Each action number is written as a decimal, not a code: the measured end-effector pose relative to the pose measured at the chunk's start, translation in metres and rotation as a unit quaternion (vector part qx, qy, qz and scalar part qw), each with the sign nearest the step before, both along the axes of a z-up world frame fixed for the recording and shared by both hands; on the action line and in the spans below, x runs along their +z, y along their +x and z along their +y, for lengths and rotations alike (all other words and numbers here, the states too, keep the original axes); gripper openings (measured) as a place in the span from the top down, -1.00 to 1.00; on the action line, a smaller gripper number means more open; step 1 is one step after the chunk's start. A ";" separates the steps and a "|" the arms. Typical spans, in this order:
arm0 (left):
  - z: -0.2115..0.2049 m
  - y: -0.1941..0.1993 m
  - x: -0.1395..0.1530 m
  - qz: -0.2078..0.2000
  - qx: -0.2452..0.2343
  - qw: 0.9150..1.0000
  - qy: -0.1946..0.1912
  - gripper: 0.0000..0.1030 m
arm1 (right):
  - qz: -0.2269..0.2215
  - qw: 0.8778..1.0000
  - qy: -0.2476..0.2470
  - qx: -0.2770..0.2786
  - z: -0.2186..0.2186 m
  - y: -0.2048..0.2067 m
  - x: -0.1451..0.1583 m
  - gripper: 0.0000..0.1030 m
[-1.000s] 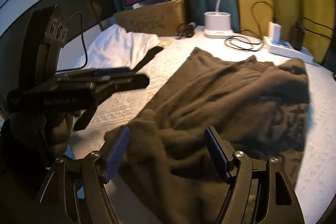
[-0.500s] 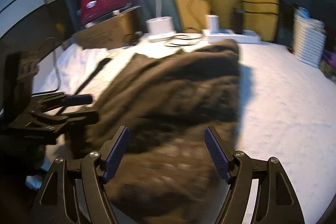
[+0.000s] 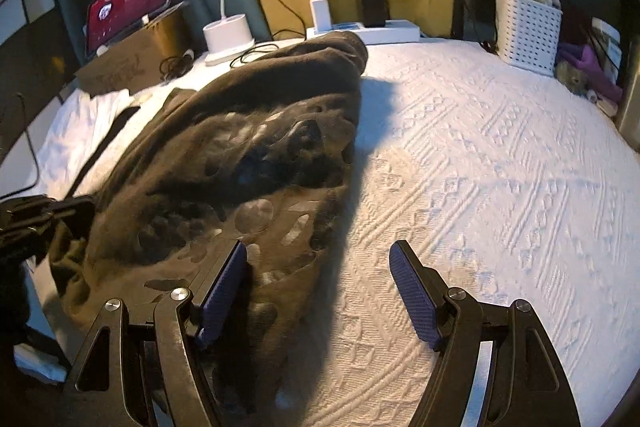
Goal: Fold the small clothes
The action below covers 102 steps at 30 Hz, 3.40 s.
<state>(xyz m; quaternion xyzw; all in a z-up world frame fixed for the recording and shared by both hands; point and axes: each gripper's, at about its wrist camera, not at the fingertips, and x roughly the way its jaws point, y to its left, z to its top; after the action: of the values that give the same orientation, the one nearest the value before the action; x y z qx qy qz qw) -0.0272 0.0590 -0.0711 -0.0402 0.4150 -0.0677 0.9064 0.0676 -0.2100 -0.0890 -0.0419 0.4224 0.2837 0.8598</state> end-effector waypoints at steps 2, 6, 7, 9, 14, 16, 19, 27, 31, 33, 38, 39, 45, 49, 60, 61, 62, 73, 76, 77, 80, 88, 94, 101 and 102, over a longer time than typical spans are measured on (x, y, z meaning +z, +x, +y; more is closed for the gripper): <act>0.002 -0.006 -0.011 0.015 0.006 1.000 -0.004 0.95 | -0.001 1.000 -0.011 0.006 0.006 -0.001 -0.001 -0.47; 0.013 -0.011 -0.013 0.026 0.012 0.999 -0.025 0.94 | 0.001 1.000 -0.022 0.011 0.009 -0.001 -0.002 -0.47; 0.012 -0.012 -0.010 0.025 0.008 0.999 -0.022 0.92 | 0.002 1.000 -0.020 0.010 0.008 0.000 -0.002 -0.47; 0.011 -0.010 -0.003 0.026 -0.006 1.000 -0.011 0.87 | 0.004 1.000 -0.017 0.005 0.007 0.003 -0.001 -0.47; 0.023 0.000 0.015 0.000 -0.002 1.000 0.007 -0.05 | -0.002 1.000 -0.017 0.001 0.004 0.014 0.002 -0.47; 0.027 0.009 0.021 -0.011 -0.002 1.000 0.016 -0.05 | -0.007 1.000 -0.022 0.001 0.004 0.020 0.004 -0.47; 0.030 0.032 0.029 -0.028 -0.002 0.999 0.027 -0.05 | -0.013 1.000 -0.022 0.000 0.005 0.033 0.007 -0.47; 0.021 0.104 0.023 -0.040 -0.010 0.999 0.033 -0.05 | -0.034 0.999 -0.021 0.001 0.011 0.068 0.020 -0.47; 0.008 0.136 0.022 -0.046 -0.038 0.997 0.044 -0.05 | -0.032 0.999 -0.016 -0.006 0.009 0.086 0.020 -0.47; 0.007 0.150 0.018 -0.035 -0.044 0.998 0.037 -0.05 | -0.029 0.999 -0.013 -0.010 0.008 0.094 0.019 -0.47; -0.001 0.181 0.004 0.003 -0.075 0.997 0.030 -0.05 | -0.023 1.000 -0.011 -0.017 0.007 0.105 0.015 -0.47; -0.002 0.185 0.002 0.008 -0.078 0.996 0.030 -0.05 | -0.022 1.000 -0.010 -0.018 0.006 0.106 0.015 -0.47; -0.002 0.193 -0.005 0.021 -0.094 0.995 0.013 0.76 | -0.005 0.999 -0.009 -0.035 0.001 0.115 0.003 -0.47; -0.006 0.183 0.006 -0.003 -0.096 0.995 0.009 0.93 | -0.004 0.999 -0.010 -0.035 0.002 0.116 0.002 -0.47; 0.034 0.145 0.057 -0.094 -0.006 0.995 0.045 0.94 | -0.027 0.999 -0.008 -0.016 0.021 0.107 0.019 -0.47; 0.041 0.145 0.054 -0.091 0.003 0.995 0.044 0.94 | -0.031 0.999 -0.007 -0.010 0.027 0.105 0.020 -0.47; 0.051 0.146 0.049 -0.087 0.014 0.995 0.042 0.94 | -0.032 0.999 -0.006 -0.003 0.031 0.104 0.020 -0.47; 0.085 0.146 0.013 -0.035 0.060 0.998 0.006 0.96 | -0.009 1.000 -0.026 0.015 0.060 0.105 -0.004 -0.47; 0.082 0.138 0.027 -0.057 0.066 0.996 0.014 0.66 | -0.010 1.000 -0.026 0.013 0.060 0.104 -0.003 -0.47; 0.079 0.135 0.031 -0.063 0.059 0.996 0.007 0.19 | -0.012 0.999 -0.026 0.013 0.060 0.104 -0.003 -0.47; 0.066 0.133 0.033 -0.073 0.032 0.997 -0.003 -0.45 | -0.016 1.000 -0.025 0.008 0.057 0.105 0.000 -0.47; 0.047 0.163 0.002 -0.031 -0.009 0.999 0.009 -0.44 | 0.002 1.000 0.023 -0.014 0.029 0.119 0.019 -0.47; 0.037 0.158 -0.006 -0.031 -0.047 0.998 0.015 0.57 | -0.001 0.999 0.017 -0.027 0.028 0.132 0.021 -0.47; 0.052 0.155 0.010 -0.061 -0.018 0.998 0.019 0.93 | 0.005 1.000 0.006 -0.020 0.040 0.129 0.015 -0.47; 0.058 0.157 0.011 -0.059 -0.011 0.998 0.016 0.92 | 0.004 1.000 0.005 -0.020 0.040 0.128 0.015 -0.47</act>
<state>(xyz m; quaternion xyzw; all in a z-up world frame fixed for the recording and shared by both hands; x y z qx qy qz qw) 0.1293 0.1166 -0.0603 -0.0171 0.3622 -0.0732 0.9291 0.1955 -0.1700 -0.0741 -0.0277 0.4252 0.2686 0.8639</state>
